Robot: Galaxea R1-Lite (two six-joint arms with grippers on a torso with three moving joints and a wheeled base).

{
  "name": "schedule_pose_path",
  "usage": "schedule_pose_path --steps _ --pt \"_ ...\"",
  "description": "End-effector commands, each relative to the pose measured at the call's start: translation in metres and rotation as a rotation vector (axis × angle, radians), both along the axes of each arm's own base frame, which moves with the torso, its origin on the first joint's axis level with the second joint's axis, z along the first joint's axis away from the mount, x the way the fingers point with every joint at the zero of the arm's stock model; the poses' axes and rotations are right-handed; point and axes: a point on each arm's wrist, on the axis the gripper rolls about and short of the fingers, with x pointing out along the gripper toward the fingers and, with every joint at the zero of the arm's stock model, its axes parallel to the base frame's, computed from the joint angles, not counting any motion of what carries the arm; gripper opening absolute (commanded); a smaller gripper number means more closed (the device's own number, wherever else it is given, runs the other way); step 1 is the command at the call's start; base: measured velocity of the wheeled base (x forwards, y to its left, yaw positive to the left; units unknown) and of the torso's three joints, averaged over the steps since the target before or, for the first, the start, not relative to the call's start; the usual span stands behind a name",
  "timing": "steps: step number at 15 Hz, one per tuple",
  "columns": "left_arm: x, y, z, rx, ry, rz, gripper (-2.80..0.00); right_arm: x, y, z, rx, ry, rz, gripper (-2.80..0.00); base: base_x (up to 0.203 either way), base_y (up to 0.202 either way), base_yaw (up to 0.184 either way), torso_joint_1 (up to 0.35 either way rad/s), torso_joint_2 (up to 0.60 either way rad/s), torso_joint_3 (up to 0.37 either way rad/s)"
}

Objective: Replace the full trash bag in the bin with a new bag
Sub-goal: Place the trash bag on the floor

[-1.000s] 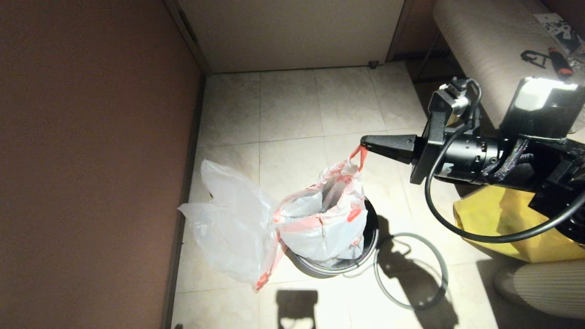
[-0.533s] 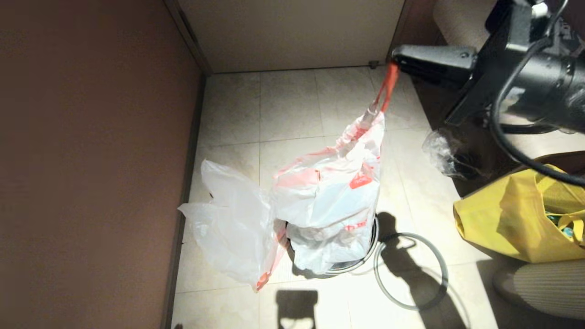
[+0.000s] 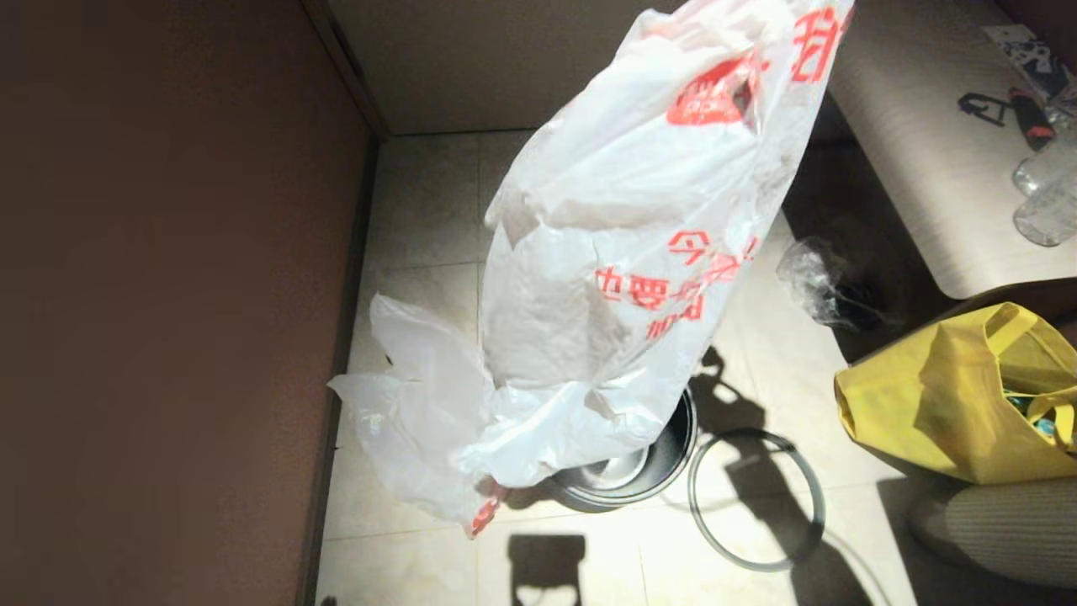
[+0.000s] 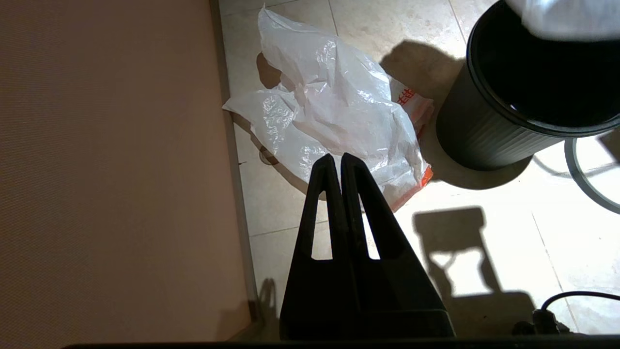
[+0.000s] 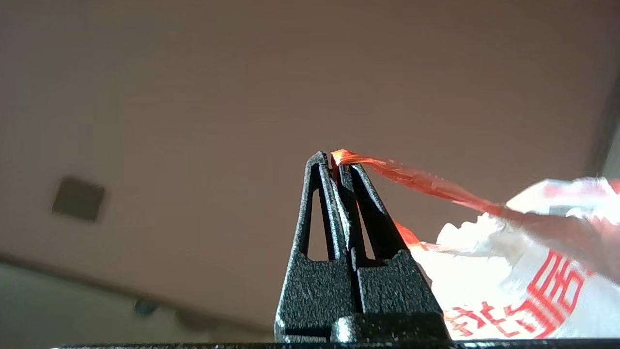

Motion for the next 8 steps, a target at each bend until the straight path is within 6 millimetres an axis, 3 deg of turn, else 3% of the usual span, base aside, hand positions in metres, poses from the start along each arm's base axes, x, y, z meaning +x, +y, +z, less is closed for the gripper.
schedule_pose_path --steps 1,4,8 --pt "0.000 0.000 0.000 0.000 0.001 0.000 -2.80 -0.006 -0.006 0.014 0.030 -0.042 -0.038 -2.80 0.000 0.000 0.000 0.000 0.00 0.000" --pt "0.000 0.000 0.000 -0.001 0.000 0.000 -2.80 -0.001 -0.010 0.029 0.053 -0.058 -0.249 -2.80 0.000 0.000 0.000 0.000 0.00 0.000" --pt "0.000 0.000 0.000 0.000 0.001 0.000 -2.80 0.021 -0.013 0.032 -0.039 -0.123 -0.783 -2.80 0.000 0.000 0.000 0.000 0.00 0.000"
